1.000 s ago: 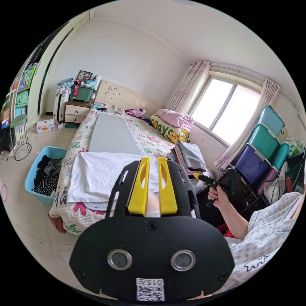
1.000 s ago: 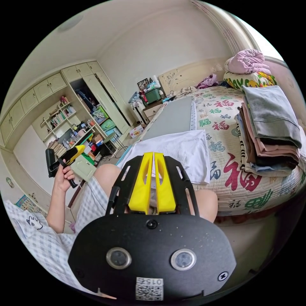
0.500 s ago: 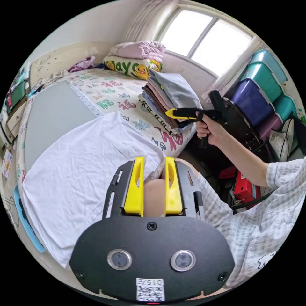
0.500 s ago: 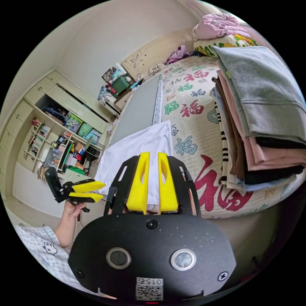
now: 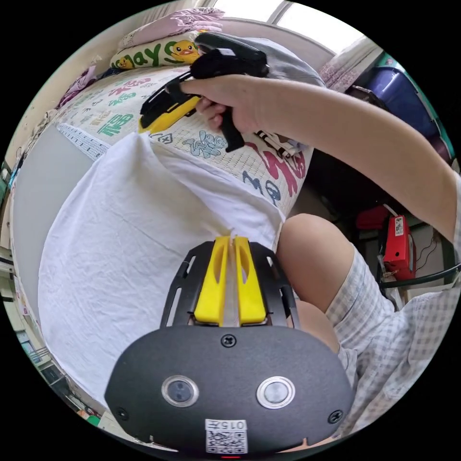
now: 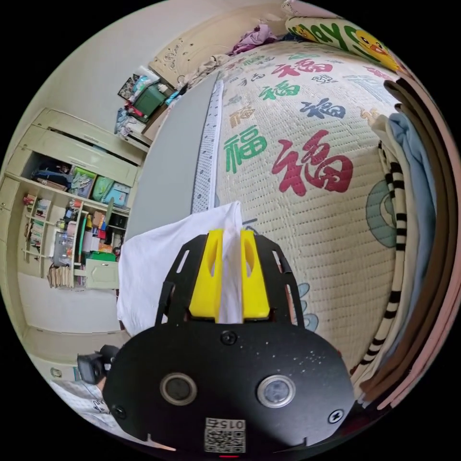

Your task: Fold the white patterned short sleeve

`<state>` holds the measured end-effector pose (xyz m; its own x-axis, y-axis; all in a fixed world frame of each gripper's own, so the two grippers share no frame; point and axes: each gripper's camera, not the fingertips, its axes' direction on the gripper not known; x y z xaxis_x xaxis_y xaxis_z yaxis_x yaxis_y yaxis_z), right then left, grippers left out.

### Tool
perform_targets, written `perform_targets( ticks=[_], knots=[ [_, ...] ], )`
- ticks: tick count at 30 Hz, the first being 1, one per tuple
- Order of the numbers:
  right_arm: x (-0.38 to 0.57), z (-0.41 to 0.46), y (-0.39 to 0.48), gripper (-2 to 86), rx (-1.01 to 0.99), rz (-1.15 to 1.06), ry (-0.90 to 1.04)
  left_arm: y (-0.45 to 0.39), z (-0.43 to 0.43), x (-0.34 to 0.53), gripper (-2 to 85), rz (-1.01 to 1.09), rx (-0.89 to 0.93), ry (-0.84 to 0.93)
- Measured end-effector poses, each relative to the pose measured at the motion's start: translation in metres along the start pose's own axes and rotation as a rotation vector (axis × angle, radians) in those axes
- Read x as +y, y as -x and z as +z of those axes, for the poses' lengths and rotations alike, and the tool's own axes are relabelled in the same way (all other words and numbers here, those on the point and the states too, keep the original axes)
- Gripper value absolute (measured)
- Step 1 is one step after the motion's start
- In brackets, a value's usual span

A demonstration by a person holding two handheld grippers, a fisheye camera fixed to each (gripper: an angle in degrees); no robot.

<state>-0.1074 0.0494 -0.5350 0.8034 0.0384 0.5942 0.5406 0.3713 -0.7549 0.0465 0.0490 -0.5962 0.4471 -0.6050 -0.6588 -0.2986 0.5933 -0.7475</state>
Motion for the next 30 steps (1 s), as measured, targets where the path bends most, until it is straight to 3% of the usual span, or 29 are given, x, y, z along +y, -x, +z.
perform_targets(
  ticks=[8, 15, 21, 26, 30],
  knots=[
    [-0.052, 0.035, 0.043, 0.6, 0.217, -0.125, 0.047, 0.013, 0.009, -0.013, -0.3, 0.040, 0.058, -0.100],
    [-0.070, 0.051, 0.063, 2.7, 0.302, -0.166, 0.093, 0.037, 0.054, -0.026, 1.8, -0.020, 0.059, -0.028],
    [0.006, -0.032, 0.059, 5.3, 0.090, -0.244, -0.071, 0.069, 0.042, -0.025, 5.8, -0.028, 0.121, -0.068],
    [0.114, -0.060, 0.024, 7.0, 0.062, -0.182, 0.020, 0.129, 0.018, -0.052, 6.5, -0.090, 0.050, -0.110],
    [0.147, -0.045, 0.003, 7.9, -0.031, -0.100, 0.102, 0.185, 0.013, -0.109, 7.1, -0.160, 0.054, -0.142]
  ],
)
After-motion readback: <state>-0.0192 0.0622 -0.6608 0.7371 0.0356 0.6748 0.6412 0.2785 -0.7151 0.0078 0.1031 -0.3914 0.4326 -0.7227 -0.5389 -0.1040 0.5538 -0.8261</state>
